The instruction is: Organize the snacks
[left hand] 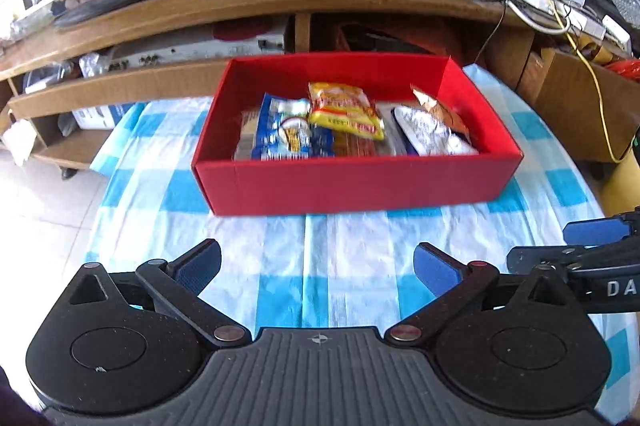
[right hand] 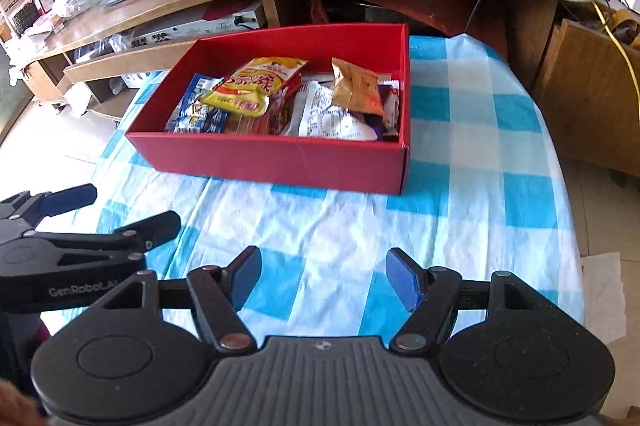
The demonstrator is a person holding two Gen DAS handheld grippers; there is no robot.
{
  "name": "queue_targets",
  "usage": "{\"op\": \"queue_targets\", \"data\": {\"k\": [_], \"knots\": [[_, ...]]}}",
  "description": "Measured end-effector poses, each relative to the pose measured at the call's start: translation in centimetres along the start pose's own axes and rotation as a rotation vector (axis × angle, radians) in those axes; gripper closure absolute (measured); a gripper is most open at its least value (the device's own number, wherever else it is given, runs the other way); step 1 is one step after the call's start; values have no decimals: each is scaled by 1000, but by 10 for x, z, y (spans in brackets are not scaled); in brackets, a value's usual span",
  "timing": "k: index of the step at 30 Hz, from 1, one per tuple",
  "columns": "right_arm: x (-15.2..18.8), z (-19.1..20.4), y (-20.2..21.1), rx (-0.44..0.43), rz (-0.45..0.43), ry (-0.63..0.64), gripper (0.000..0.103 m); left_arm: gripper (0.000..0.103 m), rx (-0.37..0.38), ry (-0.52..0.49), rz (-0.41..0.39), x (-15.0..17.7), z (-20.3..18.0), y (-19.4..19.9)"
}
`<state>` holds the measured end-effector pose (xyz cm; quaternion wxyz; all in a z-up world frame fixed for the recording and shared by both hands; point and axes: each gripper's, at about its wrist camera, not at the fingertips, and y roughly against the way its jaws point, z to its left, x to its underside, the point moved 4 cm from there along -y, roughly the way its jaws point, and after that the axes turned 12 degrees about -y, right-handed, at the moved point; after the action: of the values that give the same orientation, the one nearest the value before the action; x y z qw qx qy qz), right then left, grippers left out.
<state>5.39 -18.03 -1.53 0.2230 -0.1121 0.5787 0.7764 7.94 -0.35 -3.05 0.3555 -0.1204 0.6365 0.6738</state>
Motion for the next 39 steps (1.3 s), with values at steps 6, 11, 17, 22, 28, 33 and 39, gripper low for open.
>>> {"op": "queue_targets", "data": {"k": [6, 11, 17, 22, 28, 33, 39], "knots": [[10, -1, 2, 4, 10, -8, 29, 0, 40, 68, 25, 14, 1, 0], [15, -1, 3, 2, 15, -8, 29, 0, 19, 63, 15, 19, -2, 3], [22, 0, 6, -2, 17, -8, 29, 0, 17, 59, 29, 24, -7, 7], [24, 0, 9, -7, 17, -13, 29, 0, 93, 118, 73, 29, -7, 6], [25, 0, 10, -10, 16, -16, 29, 0, 63, 100, 50, 28, -10, 11], [25, 0, 9, -14, 16, -20, 29, 0, 31, 73, 30, 27, -11, 14], [26, -1, 8, -14, 23, -21, 29, 0, 32, 71, 34, 27, -11, 13]]}}
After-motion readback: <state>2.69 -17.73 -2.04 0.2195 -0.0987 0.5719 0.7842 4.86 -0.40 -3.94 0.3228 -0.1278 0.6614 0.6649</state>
